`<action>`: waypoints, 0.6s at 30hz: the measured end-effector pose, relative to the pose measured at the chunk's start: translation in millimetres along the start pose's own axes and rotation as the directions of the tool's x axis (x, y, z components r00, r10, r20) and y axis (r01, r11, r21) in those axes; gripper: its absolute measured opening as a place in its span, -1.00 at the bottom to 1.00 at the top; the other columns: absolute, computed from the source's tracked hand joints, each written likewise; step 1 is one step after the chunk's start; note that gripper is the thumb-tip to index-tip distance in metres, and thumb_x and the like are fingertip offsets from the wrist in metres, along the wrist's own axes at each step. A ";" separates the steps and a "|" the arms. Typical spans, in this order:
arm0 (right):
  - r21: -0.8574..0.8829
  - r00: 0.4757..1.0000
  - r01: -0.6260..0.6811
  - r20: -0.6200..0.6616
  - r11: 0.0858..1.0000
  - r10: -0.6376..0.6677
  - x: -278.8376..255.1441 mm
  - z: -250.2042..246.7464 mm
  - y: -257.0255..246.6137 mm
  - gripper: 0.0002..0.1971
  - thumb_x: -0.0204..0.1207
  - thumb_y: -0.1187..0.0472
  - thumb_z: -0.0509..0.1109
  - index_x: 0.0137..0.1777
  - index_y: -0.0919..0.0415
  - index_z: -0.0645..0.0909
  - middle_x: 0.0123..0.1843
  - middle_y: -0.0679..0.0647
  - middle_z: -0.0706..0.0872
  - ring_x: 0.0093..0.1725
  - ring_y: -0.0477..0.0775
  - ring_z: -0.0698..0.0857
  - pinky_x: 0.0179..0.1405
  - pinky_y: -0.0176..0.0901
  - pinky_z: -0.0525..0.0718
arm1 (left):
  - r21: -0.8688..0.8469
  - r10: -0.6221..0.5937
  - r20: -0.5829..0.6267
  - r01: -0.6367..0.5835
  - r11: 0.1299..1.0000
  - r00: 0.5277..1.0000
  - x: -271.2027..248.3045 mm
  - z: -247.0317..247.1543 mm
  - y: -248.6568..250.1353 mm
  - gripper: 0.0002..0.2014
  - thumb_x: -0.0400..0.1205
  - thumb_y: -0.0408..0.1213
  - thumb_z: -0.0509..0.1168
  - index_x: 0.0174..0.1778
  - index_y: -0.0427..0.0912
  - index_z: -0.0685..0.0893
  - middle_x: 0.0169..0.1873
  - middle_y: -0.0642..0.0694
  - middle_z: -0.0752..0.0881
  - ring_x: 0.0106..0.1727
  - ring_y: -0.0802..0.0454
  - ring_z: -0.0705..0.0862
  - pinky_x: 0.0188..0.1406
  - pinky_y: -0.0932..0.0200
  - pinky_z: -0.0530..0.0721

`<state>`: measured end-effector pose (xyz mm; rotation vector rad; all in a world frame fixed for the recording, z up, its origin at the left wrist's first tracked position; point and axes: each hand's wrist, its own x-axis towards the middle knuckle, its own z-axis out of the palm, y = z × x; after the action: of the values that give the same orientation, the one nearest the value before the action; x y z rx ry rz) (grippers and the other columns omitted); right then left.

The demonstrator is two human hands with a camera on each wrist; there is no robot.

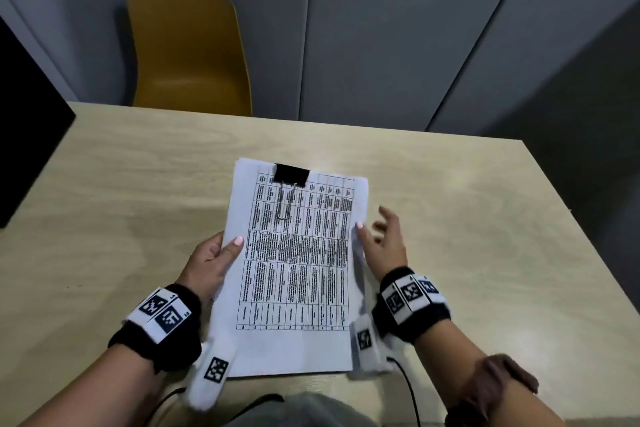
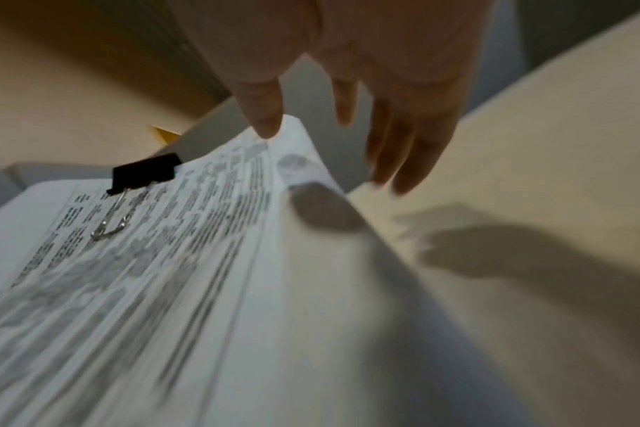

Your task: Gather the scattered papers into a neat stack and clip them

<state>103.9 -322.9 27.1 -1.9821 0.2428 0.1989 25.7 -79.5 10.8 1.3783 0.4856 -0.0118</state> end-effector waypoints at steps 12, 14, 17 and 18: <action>-0.042 0.978 -0.208 -0.021 0.977 0.207 4.2 25.9 26.7 -0.79 0.50 0.34 0.33 0.11 0.13 0.62 -0.22 0.06 0.70 -0.24 0.05 0.65 -0.33 -0.33 0.49 | 0.242 -0.014 -0.089 0.035 0.970 0.996 44.0 6.8 -16.7 -0.79 0.66 -0.41 0.17 0.19 -0.23 0.58 0.03 -0.22 0.69 -0.05 -0.05 0.65 0.19 0.05 0.52; -0.045 0.978 -0.209 -0.038 0.977 0.207 6.6 26.8 21.7 -0.70 0.51 0.35 0.29 0.22 0.15 0.60 -0.08 0.10 0.75 -0.14 0.07 0.68 -0.19 -0.35 0.51 | 0.340 -0.008 -0.051 0.025 0.940 0.999 48.2 9.6 -9.8 -0.69 0.65 -0.42 0.17 0.32 -0.22 0.52 0.08 -0.15 0.69 0.10 -0.12 0.67 0.31 -0.05 0.54; -0.139 0.987 -0.153 0.021 0.978 0.157 7.4 26.5 16.8 -0.53 0.51 0.34 0.28 0.45 0.21 0.43 0.29 0.14 0.69 0.21 0.14 0.68 0.14 -0.24 0.53 | 0.419 -0.014 -0.021 0.022 0.908 1.000 51.8 3.0 -5.0 -0.56 0.61 -0.47 0.23 0.44 -0.24 0.42 0.31 -0.16 0.61 0.32 -0.11 0.60 0.45 -0.16 0.44; -0.176 0.988 -0.139 0.043 0.975 0.149 5.8 25.9 16.6 -0.47 0.51 0.33 0.29 0.50 0.22 0.35 0.36 0.15 0.64 0.29 0.16 0.64 0.23 -0.18 0.52 | 0.443 -0.037 -0.037 0.050 0.895 0.999 51.9 -0.7 -5.2 -0.49 0.60 -0.47 0.25 0.49 -0.27 0.35 0.40 -0.23 0.54 0.40 -0.14 0.54 0.48 -0.15 0.40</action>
<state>104.3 -306.3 0.6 -2.1280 0.3438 0.3792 70.7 -65.9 -11.6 1.8189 0.5586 -0.1494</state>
